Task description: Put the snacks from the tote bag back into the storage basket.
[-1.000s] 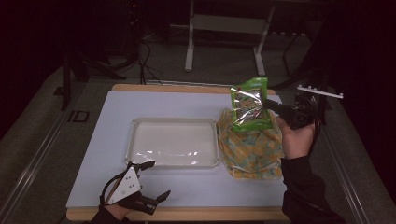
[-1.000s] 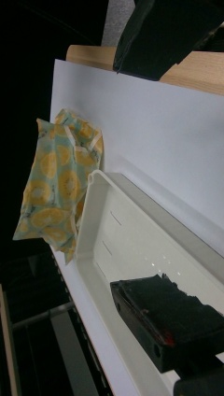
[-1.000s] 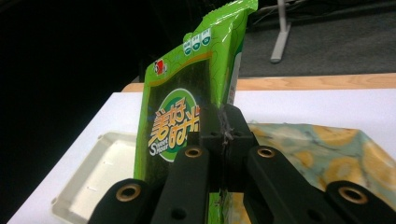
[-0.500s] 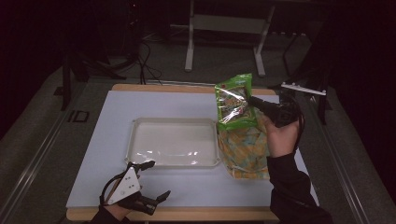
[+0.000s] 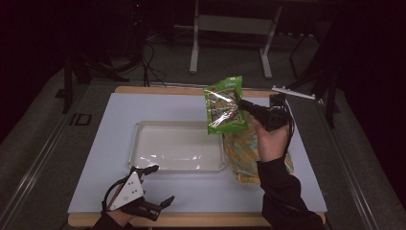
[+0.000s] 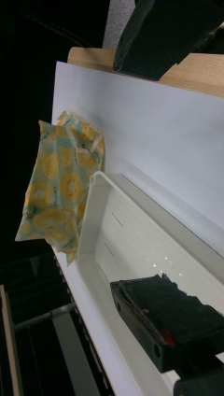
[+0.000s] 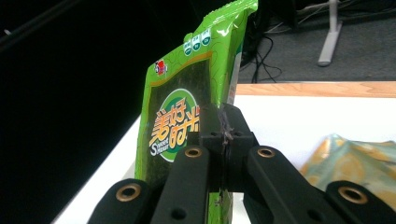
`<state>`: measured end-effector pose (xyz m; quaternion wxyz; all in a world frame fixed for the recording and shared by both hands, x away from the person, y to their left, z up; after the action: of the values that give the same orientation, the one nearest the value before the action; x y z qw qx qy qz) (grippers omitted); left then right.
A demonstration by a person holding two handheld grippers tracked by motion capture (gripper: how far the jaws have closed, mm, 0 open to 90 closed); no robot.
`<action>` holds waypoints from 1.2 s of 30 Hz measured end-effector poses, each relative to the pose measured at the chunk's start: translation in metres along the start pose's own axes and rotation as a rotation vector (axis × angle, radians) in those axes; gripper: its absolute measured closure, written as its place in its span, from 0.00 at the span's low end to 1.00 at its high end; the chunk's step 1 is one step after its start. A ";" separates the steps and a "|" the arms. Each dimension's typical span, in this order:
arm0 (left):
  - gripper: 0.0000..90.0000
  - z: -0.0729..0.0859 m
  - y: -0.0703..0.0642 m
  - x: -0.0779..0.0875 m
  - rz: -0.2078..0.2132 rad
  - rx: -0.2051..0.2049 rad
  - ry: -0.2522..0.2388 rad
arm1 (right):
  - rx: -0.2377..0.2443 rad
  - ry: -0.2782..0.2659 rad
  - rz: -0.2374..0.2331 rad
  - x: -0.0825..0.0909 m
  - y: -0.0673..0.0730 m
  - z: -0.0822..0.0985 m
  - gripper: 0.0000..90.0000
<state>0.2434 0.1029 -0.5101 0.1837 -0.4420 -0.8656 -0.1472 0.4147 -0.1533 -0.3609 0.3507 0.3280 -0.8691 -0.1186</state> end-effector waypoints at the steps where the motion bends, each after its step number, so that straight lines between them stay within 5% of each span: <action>1: 0.00 0.000 0.000 0.000 0.000 0.000 0.000 | -0.002 -0.003 -0.005 -0.002 0.001 0.000 0.99; 18: 0.00 0.000 -0.001 0.001 0.006 -0.004 -0.002 | -0.046 -0.008 -0.038 -0.044 0.003 0.022 0.99; 36: 0.00 0.000 -0.001 0.000 0.012 -0.007 -0.004 | -0.112 0.040 -0.052 -0.078 -0.011 0.055 0.99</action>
<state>0.2424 0.1024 -0.5099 0.1814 -0.4481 -0.8628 -0.1481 0.4237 -0.1118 -0.4471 0.3829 0.3326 -0.8450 -0.1695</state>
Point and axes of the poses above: each handheld gripper's, and its own axes: x roughly backward along the jaws, z roughly out of its underside, y roughly to its left, the point moved 8 cm from there along -x, roughly forward along the jaws, and after that the axes turned 12 degrees about y, right-handed, at the moved point
